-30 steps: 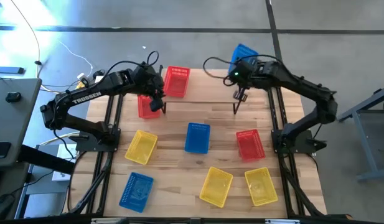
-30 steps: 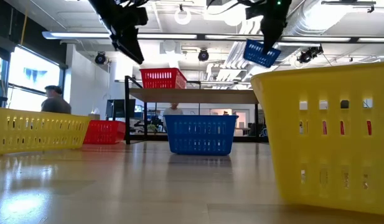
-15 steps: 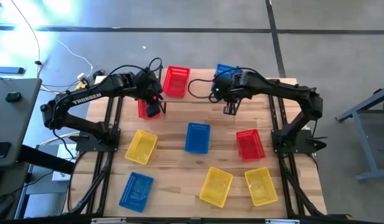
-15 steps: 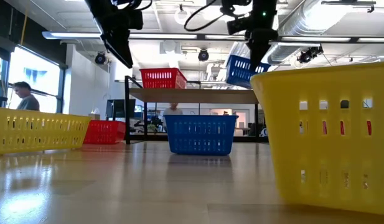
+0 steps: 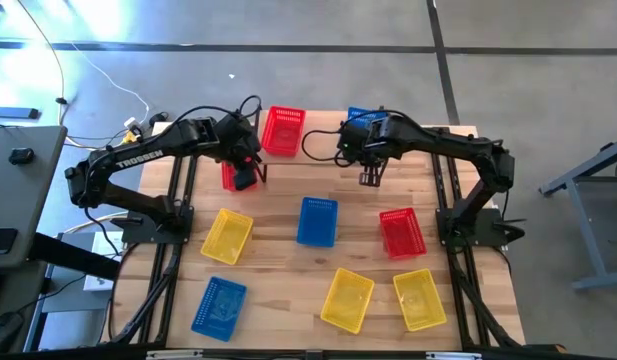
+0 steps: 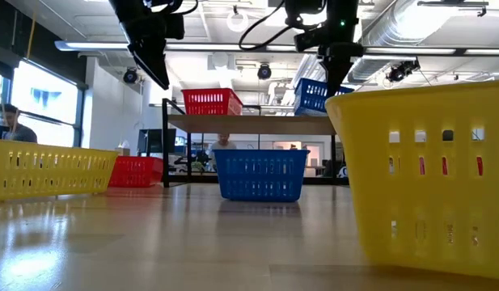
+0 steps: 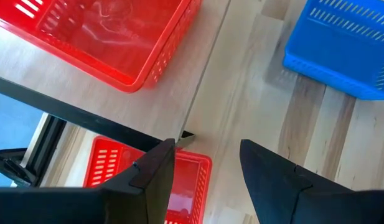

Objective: Stack baskets on shelf by color
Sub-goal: Put the top blue bin on the shelf, then put the top yellow bin on the shelf

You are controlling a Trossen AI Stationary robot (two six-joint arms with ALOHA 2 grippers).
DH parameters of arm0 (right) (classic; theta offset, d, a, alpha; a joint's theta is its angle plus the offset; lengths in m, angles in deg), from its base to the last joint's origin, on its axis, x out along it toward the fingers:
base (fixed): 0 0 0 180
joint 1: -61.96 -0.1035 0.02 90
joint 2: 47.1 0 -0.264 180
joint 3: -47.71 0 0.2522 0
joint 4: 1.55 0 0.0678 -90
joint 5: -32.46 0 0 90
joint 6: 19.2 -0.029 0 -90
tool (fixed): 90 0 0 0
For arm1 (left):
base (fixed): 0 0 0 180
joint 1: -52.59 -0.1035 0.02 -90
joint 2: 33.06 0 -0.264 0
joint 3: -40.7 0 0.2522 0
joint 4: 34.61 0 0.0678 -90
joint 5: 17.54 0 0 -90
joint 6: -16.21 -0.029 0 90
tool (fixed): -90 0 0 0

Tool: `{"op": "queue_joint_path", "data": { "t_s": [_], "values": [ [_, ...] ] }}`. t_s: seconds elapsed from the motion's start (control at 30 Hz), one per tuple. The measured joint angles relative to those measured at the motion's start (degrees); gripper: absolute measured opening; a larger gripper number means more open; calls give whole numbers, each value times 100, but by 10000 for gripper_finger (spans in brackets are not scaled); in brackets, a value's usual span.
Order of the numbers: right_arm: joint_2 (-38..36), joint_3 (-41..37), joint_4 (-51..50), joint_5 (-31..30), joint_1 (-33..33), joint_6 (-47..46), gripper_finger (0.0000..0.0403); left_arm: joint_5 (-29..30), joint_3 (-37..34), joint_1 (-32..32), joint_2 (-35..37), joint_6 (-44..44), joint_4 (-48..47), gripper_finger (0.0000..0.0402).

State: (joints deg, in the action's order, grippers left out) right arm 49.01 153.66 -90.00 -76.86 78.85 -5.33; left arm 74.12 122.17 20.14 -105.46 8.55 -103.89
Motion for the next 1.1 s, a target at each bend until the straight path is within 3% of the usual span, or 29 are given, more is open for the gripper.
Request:
{"op": "queue_joint_path", "data": {
  "t_s": [0.43,0.83,1.1],
  "values": [
    [13,-13,39,2,-2,59,3,-360,0,0,0,0,-2,172],
    [13,-17,43,-281,-7,-109,57,-362,0,7,2,-197,-110,172],
    [17,175,-77,-102,-123,-421,62,-362,0,349,97,-235,-470,172]
  ]
}}
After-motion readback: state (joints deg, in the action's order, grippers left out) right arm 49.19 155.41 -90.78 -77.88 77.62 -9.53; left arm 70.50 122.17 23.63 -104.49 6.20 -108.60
